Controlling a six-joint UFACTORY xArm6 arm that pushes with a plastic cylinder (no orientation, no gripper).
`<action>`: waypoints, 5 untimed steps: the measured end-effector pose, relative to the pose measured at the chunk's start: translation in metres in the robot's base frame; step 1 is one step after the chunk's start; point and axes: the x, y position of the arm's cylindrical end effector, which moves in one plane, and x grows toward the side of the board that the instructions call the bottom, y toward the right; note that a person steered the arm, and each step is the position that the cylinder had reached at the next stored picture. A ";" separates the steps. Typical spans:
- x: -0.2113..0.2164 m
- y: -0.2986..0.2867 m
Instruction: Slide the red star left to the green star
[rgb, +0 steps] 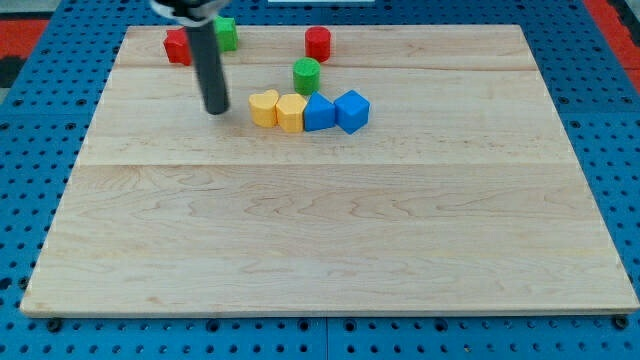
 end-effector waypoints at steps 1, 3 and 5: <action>-0.044 -0.107; -0.138 -0.047; -0.152 -0.009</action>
